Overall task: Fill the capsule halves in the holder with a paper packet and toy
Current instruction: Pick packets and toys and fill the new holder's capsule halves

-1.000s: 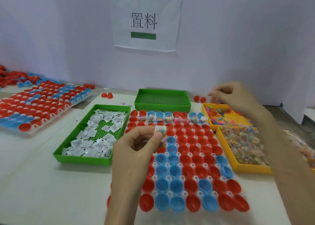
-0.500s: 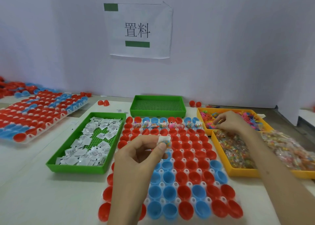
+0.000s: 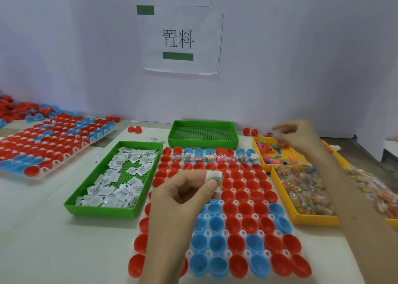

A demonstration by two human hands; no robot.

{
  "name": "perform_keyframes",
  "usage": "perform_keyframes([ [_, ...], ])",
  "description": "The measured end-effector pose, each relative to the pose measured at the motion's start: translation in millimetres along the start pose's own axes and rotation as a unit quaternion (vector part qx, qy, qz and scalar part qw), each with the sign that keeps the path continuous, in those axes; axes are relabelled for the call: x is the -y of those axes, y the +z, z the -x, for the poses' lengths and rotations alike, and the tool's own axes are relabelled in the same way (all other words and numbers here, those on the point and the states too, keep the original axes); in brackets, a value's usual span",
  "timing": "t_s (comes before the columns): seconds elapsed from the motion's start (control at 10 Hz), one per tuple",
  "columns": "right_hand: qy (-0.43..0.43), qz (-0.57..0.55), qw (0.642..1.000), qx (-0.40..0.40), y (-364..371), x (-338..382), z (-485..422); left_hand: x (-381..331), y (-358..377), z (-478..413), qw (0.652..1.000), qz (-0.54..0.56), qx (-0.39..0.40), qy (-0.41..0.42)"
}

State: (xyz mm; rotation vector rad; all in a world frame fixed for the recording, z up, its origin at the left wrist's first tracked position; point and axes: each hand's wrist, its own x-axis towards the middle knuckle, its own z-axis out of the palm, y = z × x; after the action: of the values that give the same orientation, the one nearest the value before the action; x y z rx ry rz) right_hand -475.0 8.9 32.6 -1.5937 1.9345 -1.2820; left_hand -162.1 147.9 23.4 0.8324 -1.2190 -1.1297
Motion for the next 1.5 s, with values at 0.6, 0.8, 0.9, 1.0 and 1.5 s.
perform_keyframes([
  [0.6,-0.277,-0.055,0.884,0.374,33.6,154.9,113.9,-2.5,-11.6,1.3,0.999,0.029,-0.044,0.001],
  [0.8,-0.279,0.016,0.872,0.403,27.2,154.8,115.2,2.2,-11.8,2.9,0.998,0.038,-0.024,-0.045],
  [0.9,-0.277,0.003,0.865,0.418,28.7,157.3,118.0,4.0,-14.8,2.6,0.998,0.027,-0.025,-0.06],
  [1.0,-0.269,-0.023,0.87,0.413,32.0,160.2,121.8,4.5,-19.1,2.3,0.997,0.032,-0.027,-0.068],
  [1.5,-0.273,-0.131,0.927,0.221,44.4,153.2,111.4,-11.3,-71.5,-63.8,0.978,-0.2,-0.054,-0.014],
])
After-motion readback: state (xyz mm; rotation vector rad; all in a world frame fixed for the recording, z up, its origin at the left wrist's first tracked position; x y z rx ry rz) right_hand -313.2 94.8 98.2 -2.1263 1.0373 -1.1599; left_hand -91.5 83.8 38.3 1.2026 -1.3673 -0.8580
